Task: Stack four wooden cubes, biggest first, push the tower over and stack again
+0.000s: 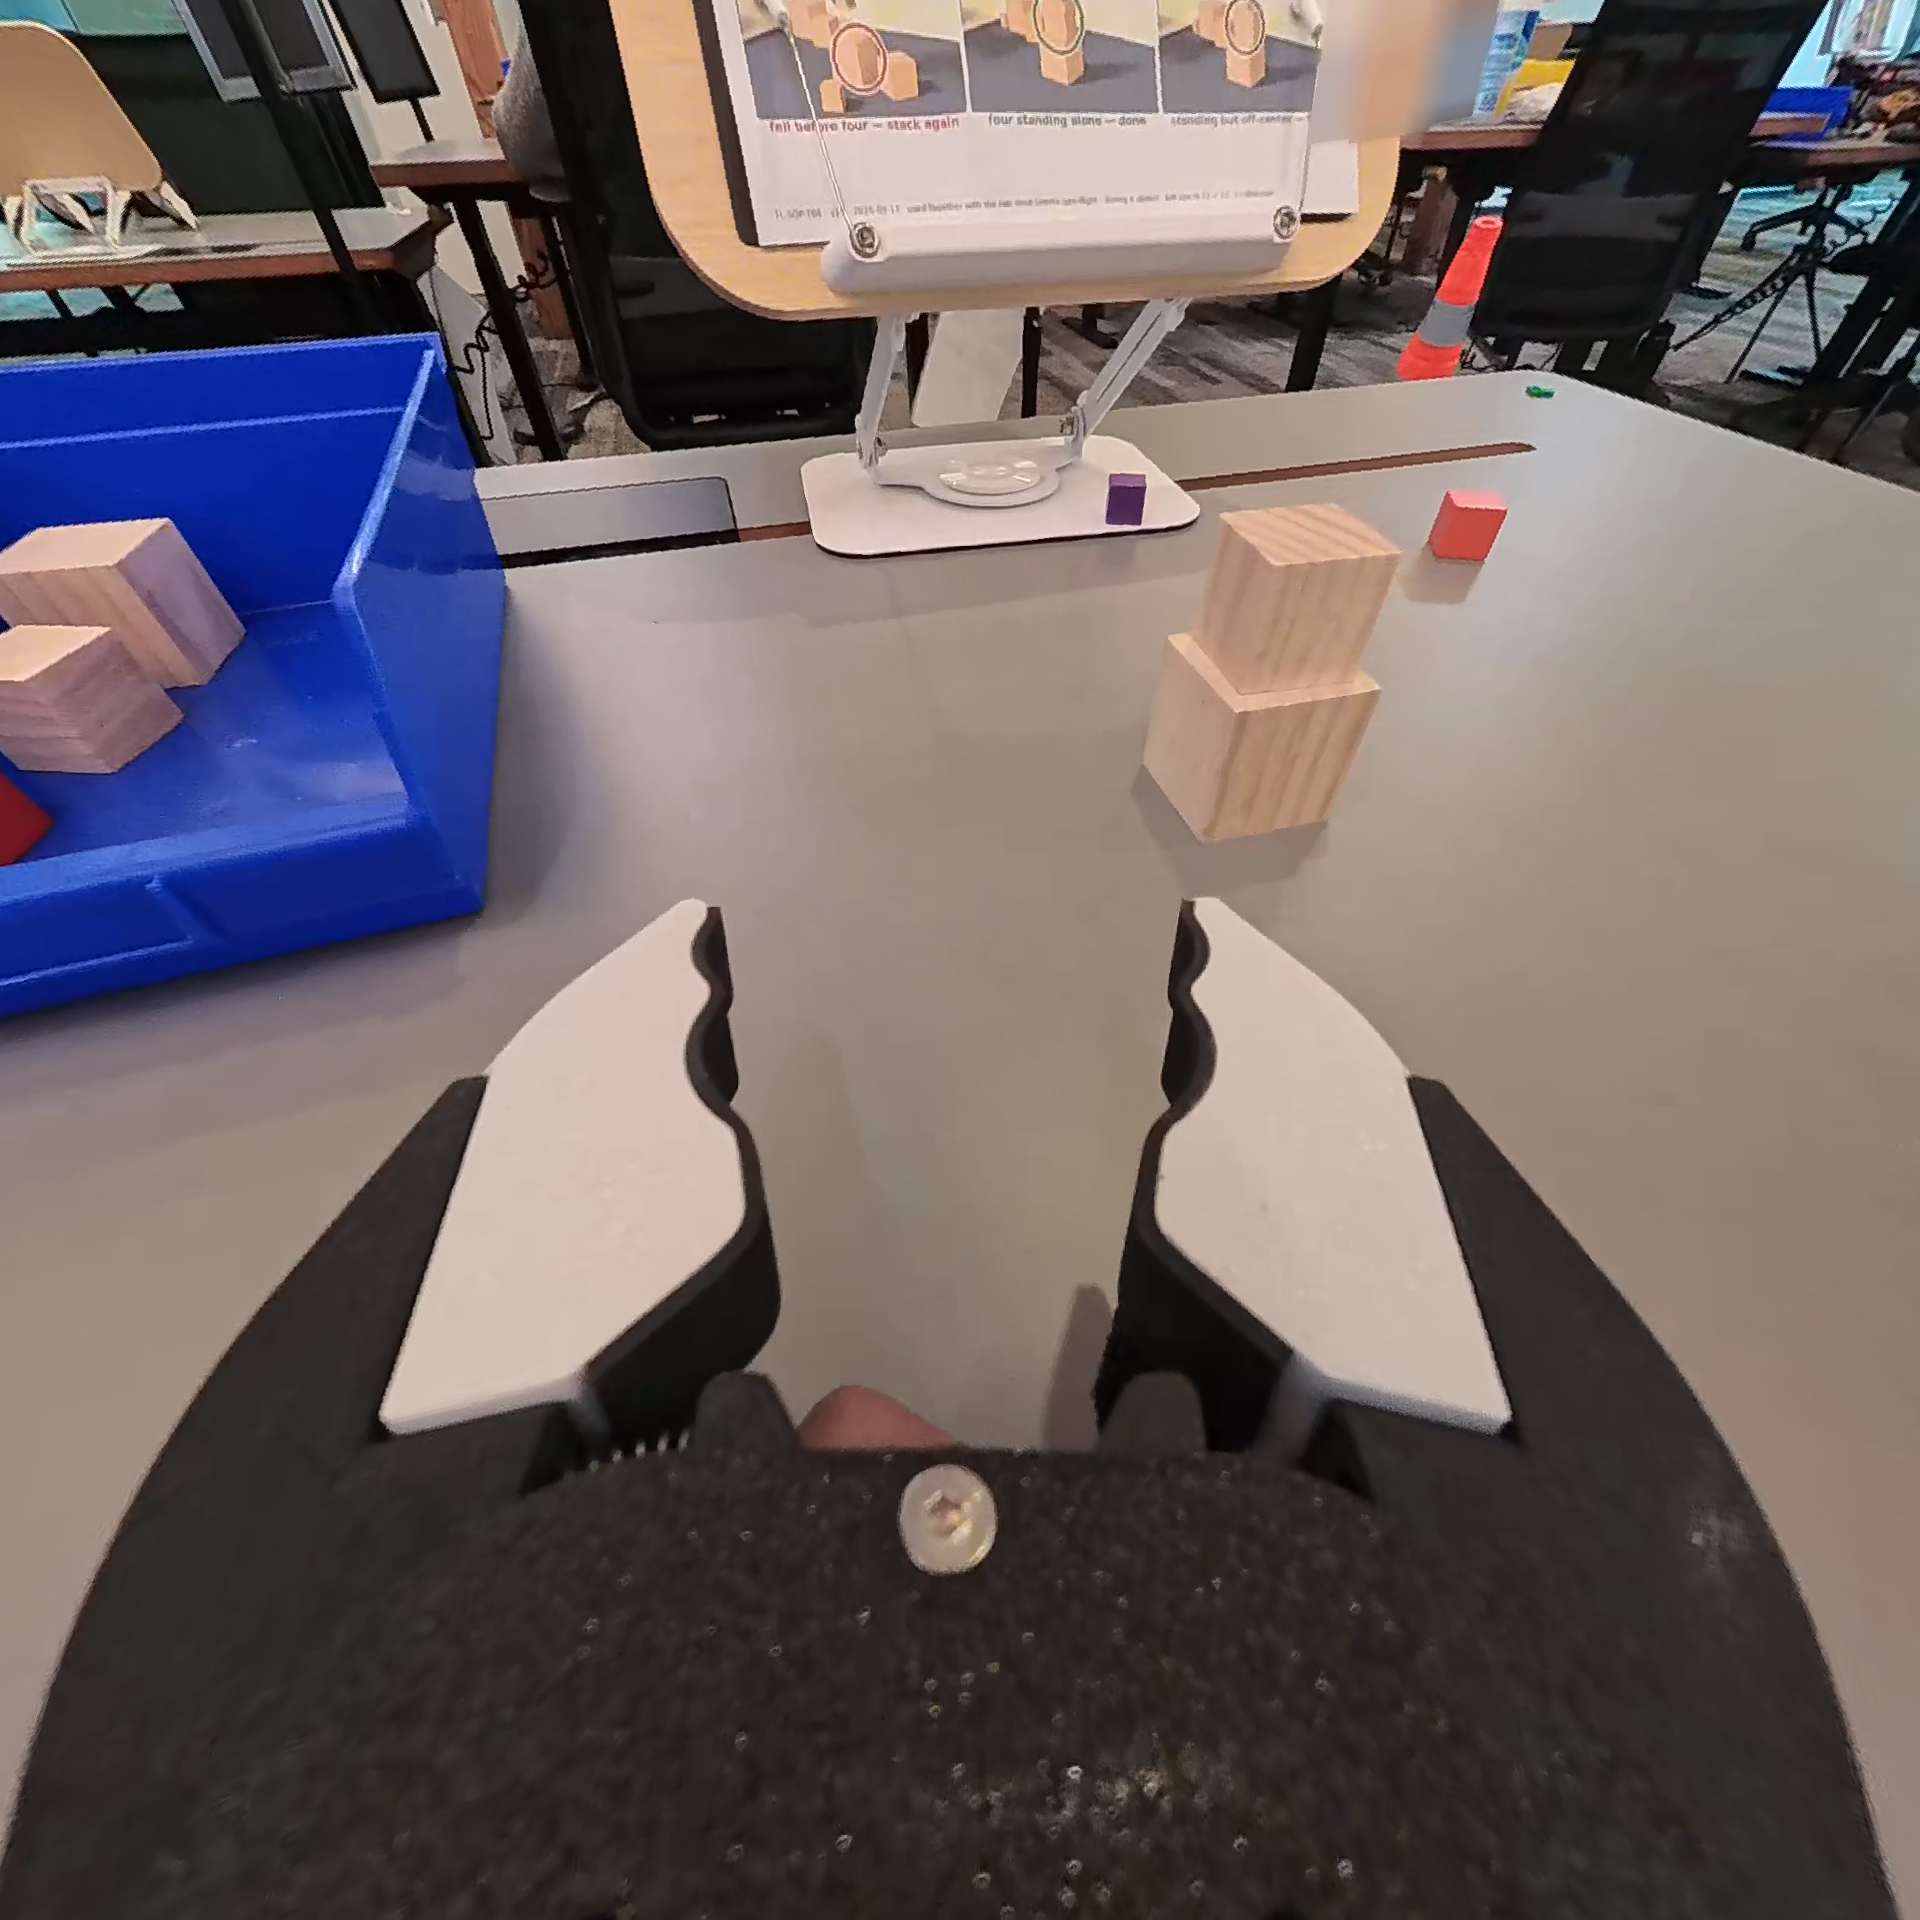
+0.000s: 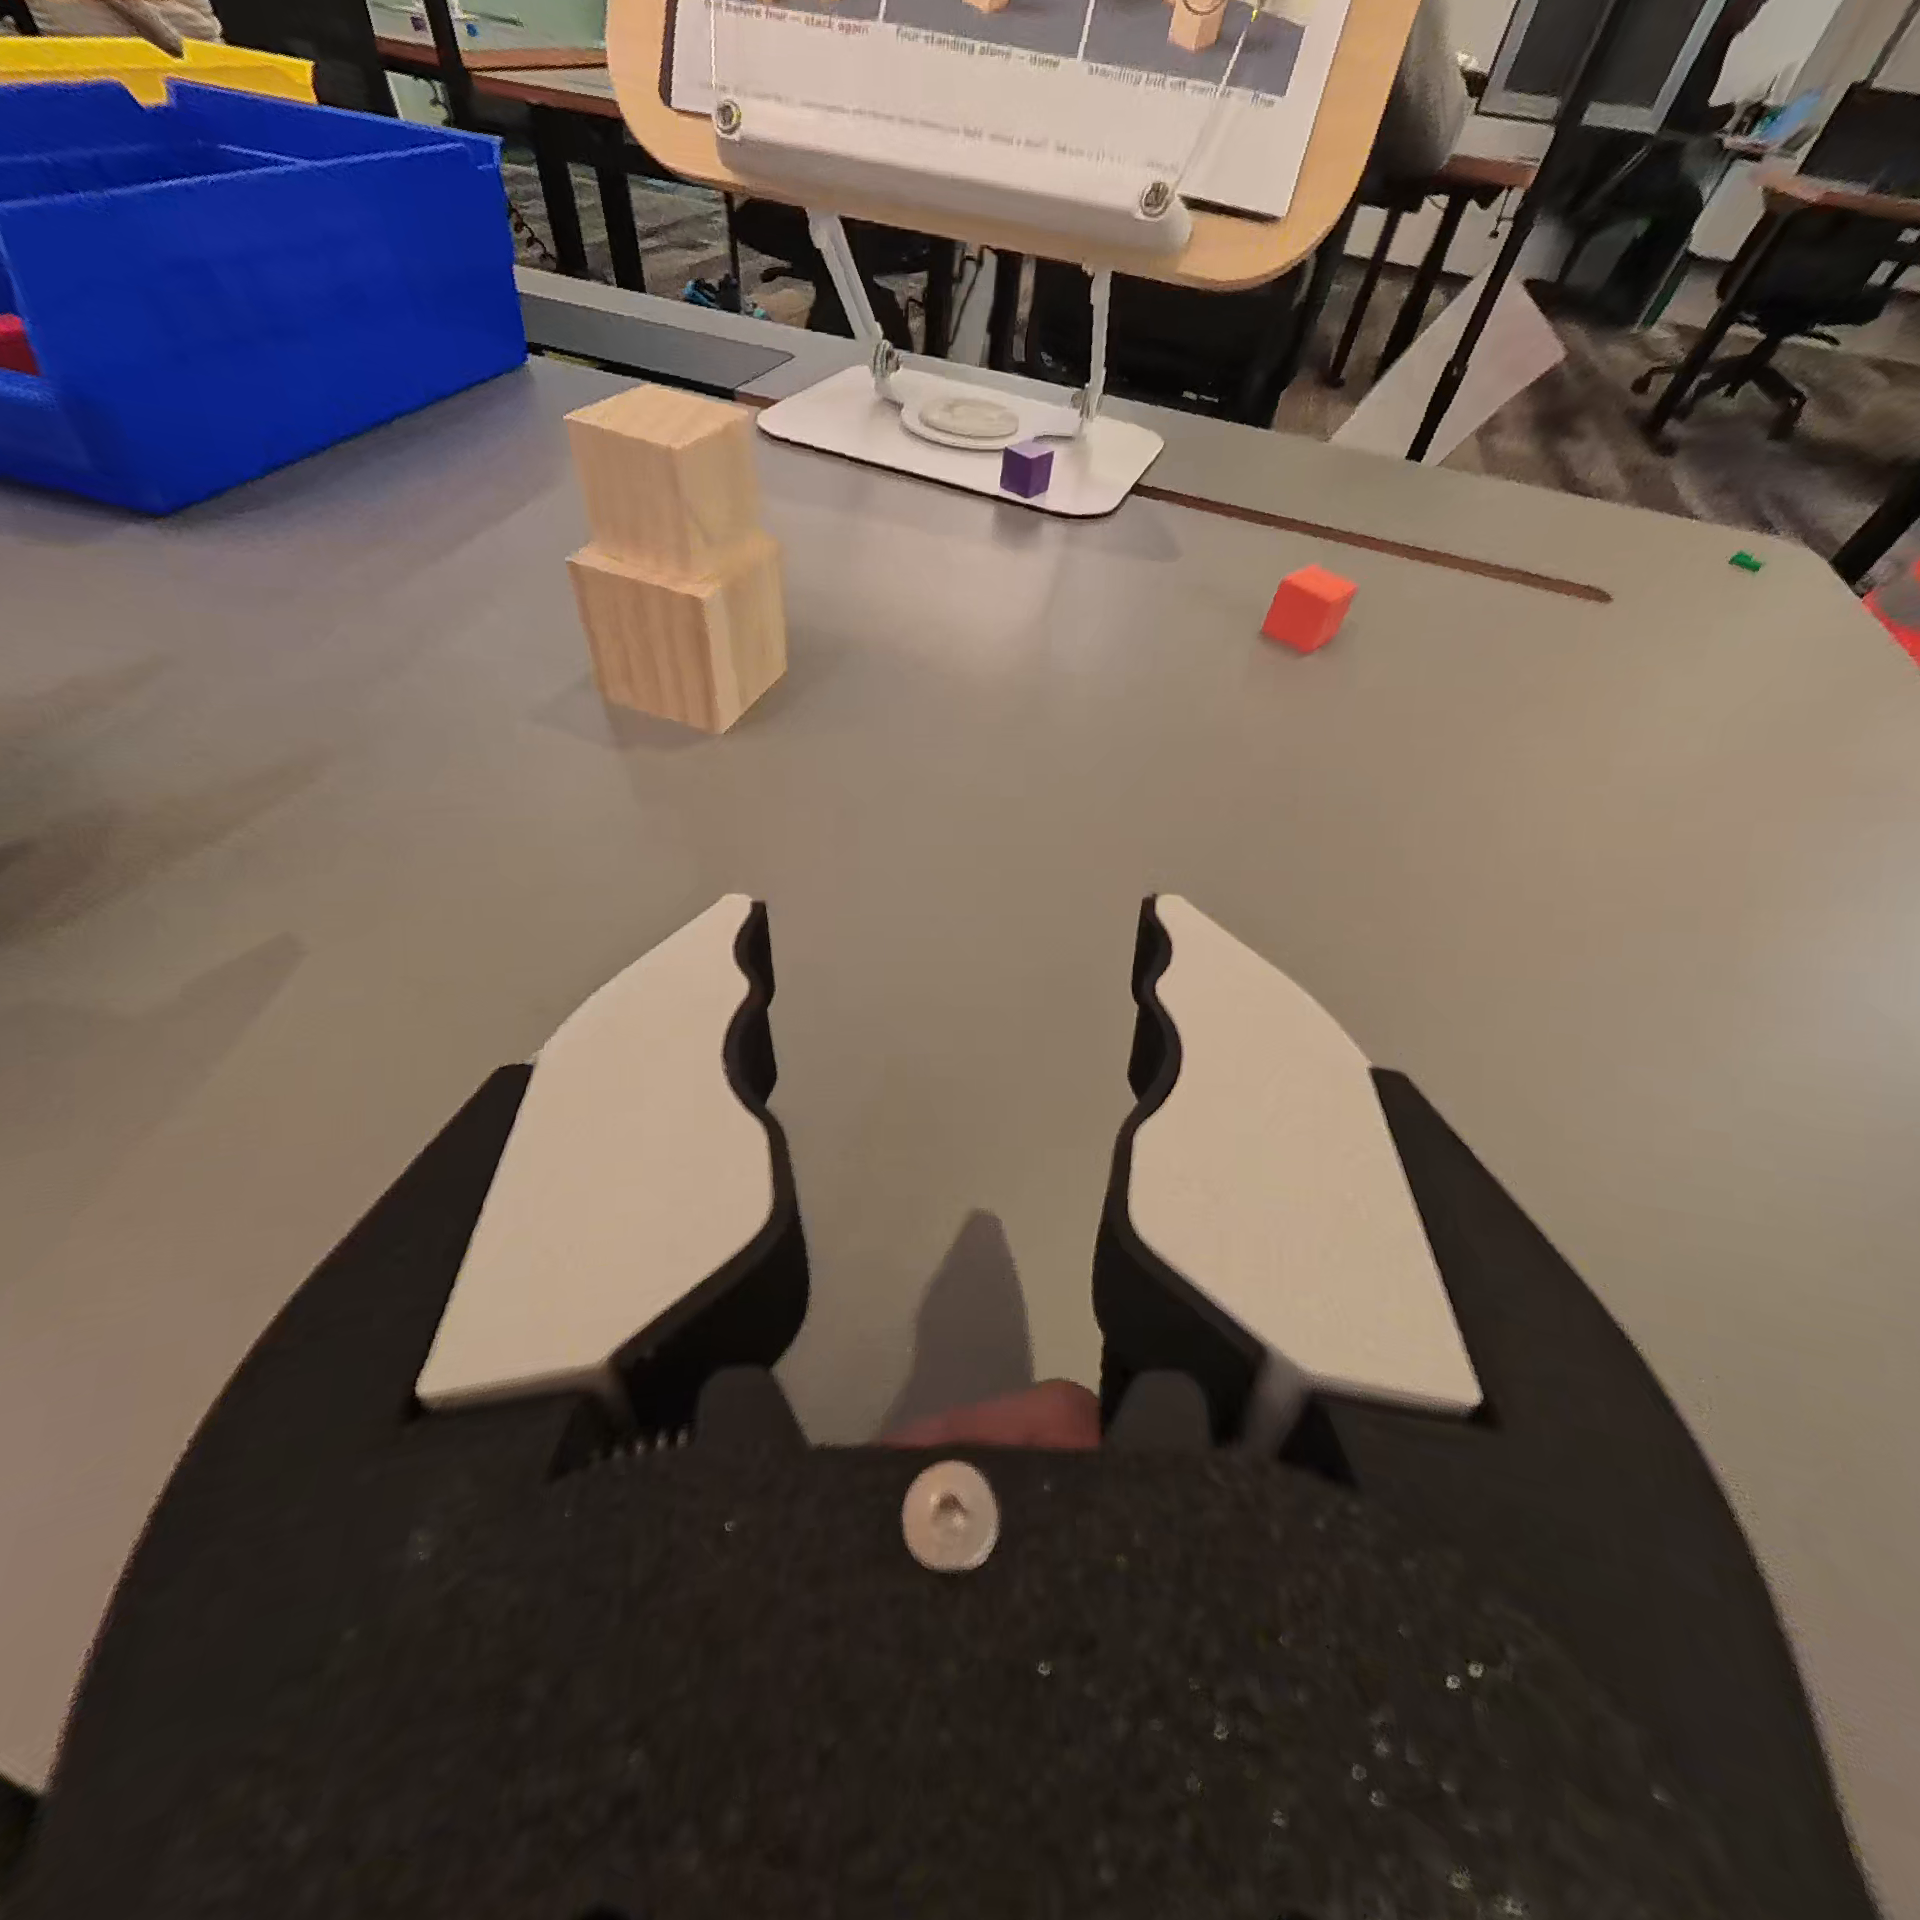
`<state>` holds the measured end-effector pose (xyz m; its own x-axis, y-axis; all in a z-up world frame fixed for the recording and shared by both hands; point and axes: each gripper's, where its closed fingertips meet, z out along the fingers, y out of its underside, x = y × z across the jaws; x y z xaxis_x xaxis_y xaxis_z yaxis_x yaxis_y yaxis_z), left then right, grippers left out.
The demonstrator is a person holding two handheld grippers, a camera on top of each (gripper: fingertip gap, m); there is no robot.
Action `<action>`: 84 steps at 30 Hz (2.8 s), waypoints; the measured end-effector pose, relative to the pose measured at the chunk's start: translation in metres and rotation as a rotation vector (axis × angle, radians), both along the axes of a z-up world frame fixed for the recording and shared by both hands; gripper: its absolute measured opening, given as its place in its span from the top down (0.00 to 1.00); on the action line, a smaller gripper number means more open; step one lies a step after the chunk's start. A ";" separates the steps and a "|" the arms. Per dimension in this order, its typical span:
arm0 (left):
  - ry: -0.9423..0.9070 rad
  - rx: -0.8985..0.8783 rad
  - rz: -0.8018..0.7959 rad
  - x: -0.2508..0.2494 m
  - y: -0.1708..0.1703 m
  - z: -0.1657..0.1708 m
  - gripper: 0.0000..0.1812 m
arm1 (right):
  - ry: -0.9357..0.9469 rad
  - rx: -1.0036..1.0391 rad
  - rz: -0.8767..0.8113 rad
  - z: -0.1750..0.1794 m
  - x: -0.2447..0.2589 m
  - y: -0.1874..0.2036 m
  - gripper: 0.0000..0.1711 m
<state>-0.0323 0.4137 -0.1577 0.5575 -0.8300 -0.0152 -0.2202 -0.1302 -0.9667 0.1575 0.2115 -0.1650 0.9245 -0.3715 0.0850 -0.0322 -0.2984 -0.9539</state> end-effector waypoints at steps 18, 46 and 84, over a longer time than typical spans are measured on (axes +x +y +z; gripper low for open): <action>0.003 -0.009 -0.018 0.004 -0.005 0.000 0.57 | -0.065 -0.565 0.236 -0.001 0.186 0.106 0.60; 0.012 -0.014 -0.054 0.005 -0.006 -0.002 0.59 | -0.303 -0.695 0.510 0.023 0.155 0.144 0.83; 0.081 -0.023 -0.094 0.000 -0.005 -0.010 0.60 | -0.269 -0.767 0.926 0.031 -0.011 0.195 0.83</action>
